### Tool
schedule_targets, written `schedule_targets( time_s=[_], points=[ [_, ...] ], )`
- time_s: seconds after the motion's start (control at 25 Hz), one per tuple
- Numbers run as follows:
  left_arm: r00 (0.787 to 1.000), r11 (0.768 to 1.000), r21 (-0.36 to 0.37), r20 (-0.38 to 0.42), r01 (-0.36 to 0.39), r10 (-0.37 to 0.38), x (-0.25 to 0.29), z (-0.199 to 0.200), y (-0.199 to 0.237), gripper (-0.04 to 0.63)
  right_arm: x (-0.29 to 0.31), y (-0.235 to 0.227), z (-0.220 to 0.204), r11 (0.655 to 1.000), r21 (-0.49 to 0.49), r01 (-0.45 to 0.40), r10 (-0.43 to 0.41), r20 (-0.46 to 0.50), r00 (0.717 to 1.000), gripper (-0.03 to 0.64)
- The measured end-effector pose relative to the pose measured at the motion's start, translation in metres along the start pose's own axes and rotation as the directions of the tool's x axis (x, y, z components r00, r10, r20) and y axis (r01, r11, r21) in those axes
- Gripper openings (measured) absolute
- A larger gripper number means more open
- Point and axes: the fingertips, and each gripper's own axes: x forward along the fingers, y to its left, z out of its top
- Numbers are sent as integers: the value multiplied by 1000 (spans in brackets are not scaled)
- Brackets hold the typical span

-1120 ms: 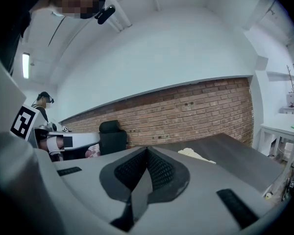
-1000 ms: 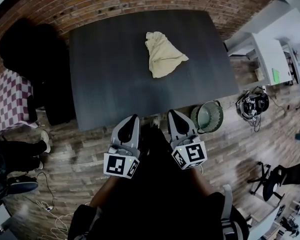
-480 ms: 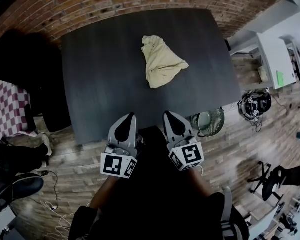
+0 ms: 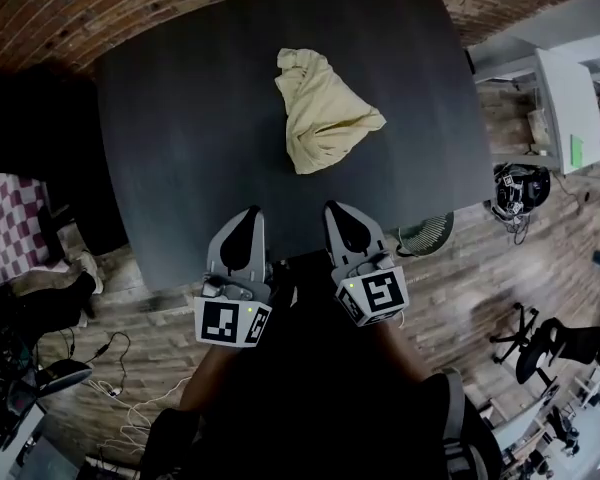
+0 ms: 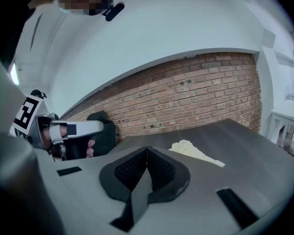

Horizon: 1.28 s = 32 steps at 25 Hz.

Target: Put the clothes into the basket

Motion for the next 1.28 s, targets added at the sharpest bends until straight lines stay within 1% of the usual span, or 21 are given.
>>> schedule_targets(
  time_s=[0.16, 0.36, 0.72, 0.88, 1.04, 1.16, 1.28],
  points=[
    [1000, 1000, -12, -20, -1, 1, 29, -14, 10, 5, 27, -19, -13, 1000, 3, 9, -9, -34, 999, 6],
    [999, 1000, -28, -50, -7, 5, 55, -29, 19, 5, 51, -35, -31, 1000, 23, 2, 0, -84, 996, 6],
    [993, 998, -50, -113, -38, 32, 84, -61, 34, 5, 88, -59, -70, 999, 46, -8, 16, -187, 982, 14],
    [990, 995, -73, -132, -62, 52, 93, -74, 43, 5, 105, -64, -86, 999, 43, -29, 38, -235, 971, 95],
    [987, 993, -88, -146, -73, 60, 100, -82, 49, 5, 123, -72, -101, 999, -18, -26, 20, -287, 958, 210],
    [986, 991, -100, -151, -85, 69, 102, -87, 53, 5, 134, -75, -112, 998, -54, -28, 9, -323, 946, 244],
    [984, 989, -110, -160, -96, 78, 104, -91, 59, 5, 145, -80, -123, 997, -69, -25, -1, -355, 935, 272]
  ],
)
